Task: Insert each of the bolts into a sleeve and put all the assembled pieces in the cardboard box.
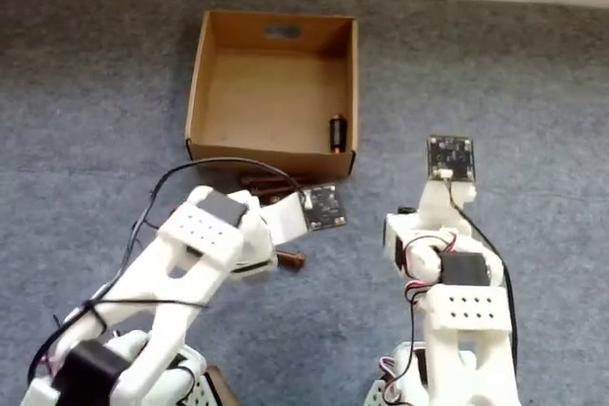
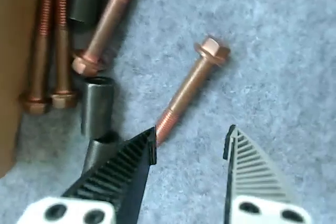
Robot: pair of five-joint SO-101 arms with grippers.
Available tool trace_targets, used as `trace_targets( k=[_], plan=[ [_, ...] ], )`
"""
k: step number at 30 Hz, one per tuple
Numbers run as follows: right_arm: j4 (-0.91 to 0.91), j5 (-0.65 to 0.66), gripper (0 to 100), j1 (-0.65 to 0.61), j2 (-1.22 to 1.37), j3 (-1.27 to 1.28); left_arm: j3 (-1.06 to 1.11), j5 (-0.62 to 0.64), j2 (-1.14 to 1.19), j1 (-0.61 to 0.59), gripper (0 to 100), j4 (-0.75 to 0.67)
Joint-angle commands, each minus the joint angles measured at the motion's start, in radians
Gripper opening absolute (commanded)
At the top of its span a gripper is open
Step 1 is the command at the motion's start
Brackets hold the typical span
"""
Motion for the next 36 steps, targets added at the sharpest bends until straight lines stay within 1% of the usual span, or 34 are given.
trace_targets(
  k=[1, 4, 9, 16, 17, 19, 21, 28, 33, 36],
  plan=[
    [-0.047, -0.006, 0.5, 0.002, -0.021, 0.021, -0.074, -0.029, 0.064, 0.012, 22, 0.005],
    [-0.068, -0.006, 0.5, -0.019, -0.021, 0.042, -0.087, -0.040, 0.091, 0.013, 22, -0.008],
    [-0.070, -0.006, 0.5, -0.079, -0.021, 0.047, -0.082, -0.052, 0.105, 0.015, 22, -0.091],
    [-0.071, -0.006, 0.5, -0.154, -0.021, 0.067, -0.030, -0.051, 0.105, 0.061, 22, -0.164],
    [-0.071, -0.006, 0.5, -0.154, -0.021, 0.067, -0.022, -0.040, 0.107, 0.071, 22, -0.181],
    [-0.071, -0.006, 0.5, -0.154, -0.021, 0.067, -0.012, 0.020, 0.107, 0.085, 22, -0.229],
    [-0.071, -0.006, 0.5, -0.154, -0.021, 0.067, -0.013, 0.043, 0.108, 0.090, 22, -0.255],
    [-0.071, -0.006, 0.5, -0.150, -0.021, 0.068, -0.024, 0.031, 0.245, 0.091, 22, -0.255],
    [-0.071, -0.006, 0.5, -0.150, -0.021, 0.068, -0.050, 0.011, 0.259, 0.107, 21, -0.222],
    [-0.071, -0.006, 0.5, -0.150, -0.021, 0.068, -0.051, 0.008, 0.259, 0.122, 12, -0.190]
  ],
)
